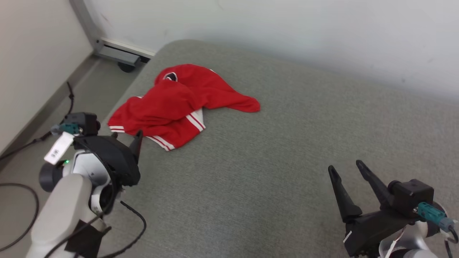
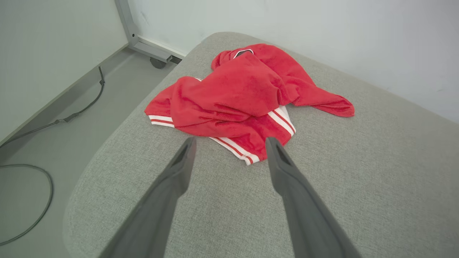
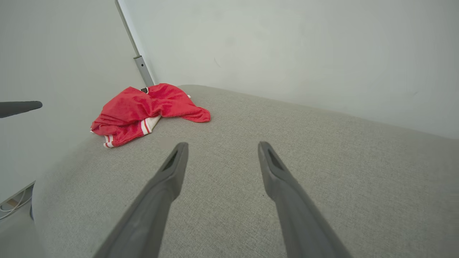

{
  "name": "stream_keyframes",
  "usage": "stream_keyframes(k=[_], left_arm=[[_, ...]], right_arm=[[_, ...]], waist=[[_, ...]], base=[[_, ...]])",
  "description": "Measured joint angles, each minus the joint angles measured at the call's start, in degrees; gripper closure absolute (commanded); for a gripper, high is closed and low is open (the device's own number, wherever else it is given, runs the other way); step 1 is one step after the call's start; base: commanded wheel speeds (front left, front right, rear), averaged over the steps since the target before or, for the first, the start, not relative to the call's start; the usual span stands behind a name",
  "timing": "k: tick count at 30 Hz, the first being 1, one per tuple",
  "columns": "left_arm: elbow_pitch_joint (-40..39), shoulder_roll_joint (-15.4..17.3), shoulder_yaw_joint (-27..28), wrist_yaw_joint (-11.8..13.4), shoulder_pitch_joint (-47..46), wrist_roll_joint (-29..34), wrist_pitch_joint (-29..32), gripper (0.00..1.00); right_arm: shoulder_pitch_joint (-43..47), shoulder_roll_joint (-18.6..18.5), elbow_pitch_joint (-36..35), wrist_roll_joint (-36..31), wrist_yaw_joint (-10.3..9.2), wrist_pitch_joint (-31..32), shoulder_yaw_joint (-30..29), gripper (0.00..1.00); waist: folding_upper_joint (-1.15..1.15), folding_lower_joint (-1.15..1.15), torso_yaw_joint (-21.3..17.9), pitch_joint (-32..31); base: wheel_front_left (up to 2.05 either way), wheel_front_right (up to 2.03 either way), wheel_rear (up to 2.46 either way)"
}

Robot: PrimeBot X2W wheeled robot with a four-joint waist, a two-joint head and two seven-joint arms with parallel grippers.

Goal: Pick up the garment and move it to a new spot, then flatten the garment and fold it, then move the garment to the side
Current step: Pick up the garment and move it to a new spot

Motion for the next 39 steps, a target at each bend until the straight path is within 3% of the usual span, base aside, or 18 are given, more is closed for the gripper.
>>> stream_keyframes(k=[11, 22, 31, 39], left_arm=[[7.58, 1.34, 1.49, 2.19, -8.64, 0.89, 1.27, 0.0], [13.81, 1.07, 0.04, 3.54, -15.71, 3.99, 1.43, 0.0], [19.02, 3.74, 0.11, 5.71, -19.26, 7.26, -0.18, 0.0], [22.08, 6.06, 0.23, 6.13, -19.63, 8.1, -0.85, 0.0]], right_arm=[[-2.03, -3.35, -9.38, -2.07, -0.2, 5.41, -0.38, 0.0], [-4.14, -4.81, -13.18, -2.24, -0.92, 8.86, -1.92, 0.0], [-4.55, -5.01, -13.74, -2.24, -1.27, 10.91, -1.45, 0.0], [-4.91, -5.09, -15.95, -2.5, -1.37, 12.33, -1.01, 0.0]], waist=[[0.0, 0.0, -5.84, 8.18], [0.01, 0.0, -9.43, 15.88], [0.0, -0.01, -10.36, 17.72], [0.0, -0.01, -11.95, 18.15]], base=[[0.0, 0.0, 0.0], [0.0, 0.0, 0.0], [0.0, 0.0, 0.0], [0.0, 0.0, 0.0]])
